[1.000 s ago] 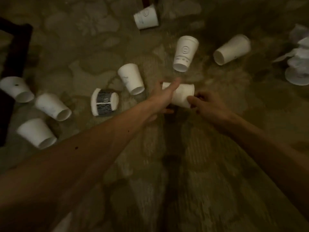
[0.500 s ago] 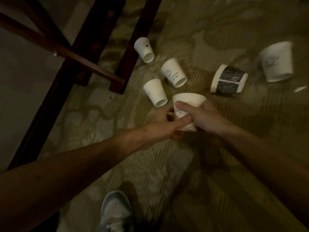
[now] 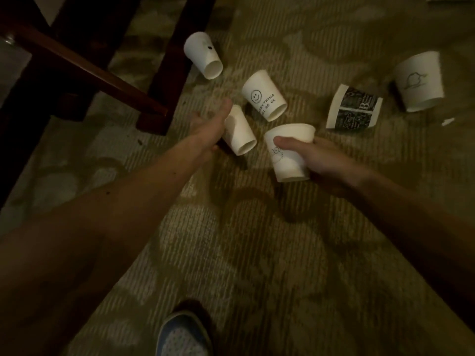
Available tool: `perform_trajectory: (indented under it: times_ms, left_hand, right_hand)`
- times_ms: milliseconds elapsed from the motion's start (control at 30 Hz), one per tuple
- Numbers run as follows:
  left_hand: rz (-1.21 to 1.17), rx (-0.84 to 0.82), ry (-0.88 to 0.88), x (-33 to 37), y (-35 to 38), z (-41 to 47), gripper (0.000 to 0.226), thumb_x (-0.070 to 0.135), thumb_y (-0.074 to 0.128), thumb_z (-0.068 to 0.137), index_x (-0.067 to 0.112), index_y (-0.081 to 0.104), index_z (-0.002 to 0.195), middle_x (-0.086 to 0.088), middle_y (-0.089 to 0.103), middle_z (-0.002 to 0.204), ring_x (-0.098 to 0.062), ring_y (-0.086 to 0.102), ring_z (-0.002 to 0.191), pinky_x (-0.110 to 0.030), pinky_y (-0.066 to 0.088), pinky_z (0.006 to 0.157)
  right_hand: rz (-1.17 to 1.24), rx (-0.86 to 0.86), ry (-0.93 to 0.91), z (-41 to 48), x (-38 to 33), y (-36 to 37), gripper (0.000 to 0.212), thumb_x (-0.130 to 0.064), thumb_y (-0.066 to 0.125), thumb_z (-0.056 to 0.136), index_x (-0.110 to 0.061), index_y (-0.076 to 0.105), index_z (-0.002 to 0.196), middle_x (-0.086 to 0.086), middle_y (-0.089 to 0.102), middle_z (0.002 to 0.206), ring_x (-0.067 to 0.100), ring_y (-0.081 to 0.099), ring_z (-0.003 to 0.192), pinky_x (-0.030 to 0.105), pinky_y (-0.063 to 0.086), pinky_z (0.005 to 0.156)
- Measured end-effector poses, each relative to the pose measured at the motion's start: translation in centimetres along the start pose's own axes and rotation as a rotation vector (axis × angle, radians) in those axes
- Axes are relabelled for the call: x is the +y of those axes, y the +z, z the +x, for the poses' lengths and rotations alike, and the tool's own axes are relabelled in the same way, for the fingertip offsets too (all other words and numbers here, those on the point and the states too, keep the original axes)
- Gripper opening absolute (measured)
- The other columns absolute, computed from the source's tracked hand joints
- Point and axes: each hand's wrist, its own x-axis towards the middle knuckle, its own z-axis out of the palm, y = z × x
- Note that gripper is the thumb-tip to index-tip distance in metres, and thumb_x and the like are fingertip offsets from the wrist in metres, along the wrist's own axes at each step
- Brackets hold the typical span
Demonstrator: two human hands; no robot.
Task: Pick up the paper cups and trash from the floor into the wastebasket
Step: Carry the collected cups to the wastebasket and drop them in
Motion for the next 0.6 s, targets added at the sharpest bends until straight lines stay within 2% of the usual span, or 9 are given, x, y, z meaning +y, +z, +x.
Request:
perform_trajectory:
  times_ms: [67, 133, 200, 300, 400, 467, 500, 533, 600]
  left_hand:
    - [-0.021, -0.032, 0.025, -0.5, 0.8, 0.5, 0.096, 0.061, 0.073, 0.078, 0.021, 0.026, 0.152, -0.002, 0.05, 0.143, -0.023, 0.056, 0.119, -0.047, 0.05, 0.099]
    - [-0.03, -0.029, 0.061, -1.2, 1.2, 1.1, 0.081, 0.052, 0.077, 0.078, 0.018, 0.043, 0.142, -0.002, 0.061, 0.13, -0.021, 0.062, 0.111, -0.042, 0.055, 0.093]
    - [0.019, 0.0, 0.12, -2.0, 1.4, 1.6, 0.068, 0.048, 0.076, 0.081, 0.016, 0.052, 0.135, -0.002, 0.064, 0.124, -0.019, 0.064, 0.107, -0.036, 0.058, 0.086]
    - [0.089, 0.023, 0.232, -2.6, 1.3, 1.5, 0.056, 0.045, 0.07, 0.088, 0.015, 0.054, 0.132, 0.001, 0.063, 0.118, -0.012, 0.063, 0.097, -0.018, 0.053, 0.058]
    - [-0.032, -0.019, 0.199, -2.6, 0.7, 1.6, 0.044, 0.039, 0.071, 0.087, 0.017, 0.055, 0.122, -0.001, 0.064, 0.112, -0.016, 0.065, 0.098, -0.029, 0.057, 0.07]
    - [-0.092, -0.078, 0.142, -1.9, 0.1, 1.8, 0.035, 0.039, 0.071, 0.085, 0.024, 0.053, 0.111, -0.001, 0.064, 0.11, -0.019, 0.067, 0.096, -0.032, 0.057, 0.065]
    - [-0.111, -0.124, 0.126, -1.5, -0.2, 2.1, 0.032, 0.037, 0.071, 0.086, 0.027, 0.051, 0.108, -0.002, 0.063, 0.111, -0.021, 0.067, 0.097, -0.032, 0.056, 0.06]
    - [-0.133, -0.178, 0.114, -0.9, -0.4, 2.3, 0.033, 0.035, 0.07, 0.086, 0.028, 0.048, 0.111, -0.002, 0.061, 0.115, -0.022, 0.066, 0.099, -0.033, 0.057, 0.061]
    - [-0.161, -0.315, 0.078, 0.3, -0.6, 2.9, 0.05, 0.03, 0.066, 0.089, 0.033, 0.039, 0.131, -0.002, 0.053, 0.128, -0.024, 0.063, 0.108, -0.041, 0.059, 0.077]
  right_hand:
    - [0.054, -0.038, -0.016, 1.0, -0.6, 0.5, 0.05, -0.036, 0.081, 0.075, -0.021, 0.058, 0.117, 0.003, 0.074, 0.101, 0.018, 0.075, 0.081, 0.036, 0.061, 0.063]
    - [0.1, -0.052, -0.041, 1.8, -0.9, 1.4, 0.053, -0.033, 0.08, 0.077, -0.02, 0.059, 0.124, 0.003, 0.075, 0.103, 0.018, 0.075, 0.086, 0.037, 0.061, 0.067]
    - [0.107, -0.008, -0.068, 2.5, -0.8, 2.3, 0.053, -0.031, 0.08, 0.078, -0.018, 0.06, 0.126, 0.003, 0.075, 0.106, 0.018, 0.074, 0.089, 0.037, 0.061, 0.069]
    - [0.065, 0.118, -0.127, 3.3, -1.0, 2.9, 0.048, -0.031, 0.079, 0.078, -0.019, 0.061, 0.12, 0.001, 0.071, 0.11, 0.017, 0.071, 0.095, 0.037, 0.06, 0.075]
    - [0.063, 0.207, -0.219, 4.2, -3.2, 1.9, 0.04, -0.034, 0.078, 0.078, -0.018, 0.06, 0.109, 0.0, 0.07, 0.102, 0.014, 0.072, 0.084, 0.032, 0.058, 0.066]
    - [0.048, 0.217, -0.273, 5.0, -5.5, 1.2, 0.037, -0.036, 0.076, 0.08, -0.016, 0.059, 0.106, 0.002, 0.07, 0.1, 0.013, 0.073, 0.08, 0.029, 0.057, 0.062]
    - [0.023, 0.197, -0.277, 5.4, -6.6, 1.1, 0.037, -0.037, 0.073, 0.082, -0.016, 0.06, 0.109, 0.003, 0.07, 0.103, 0.016, 0.073, 0.085, 0.03, 0.057, 0.063]
    - [-0.007, 0.149, -0.273, 5.9, -7.6, 1.1, 0.037, -0.039, 0.069, 0.085, -0.016, 0.06, 0.113, 0.004, 0.07, 0.107, 0.019, 0.072, 0.091, 0.031, 0.056, 0.066]
    - [-0.013, 0.014, -0.267, 6.8, -8.7, 1.4, 0.032, -0.038, 0.058, 0.093, -0.017, 0.06, 0.116, 0.005, 0.07, 0.11, 0.021, 0.069, 0.095, 0.033, 0.056, 0.071]
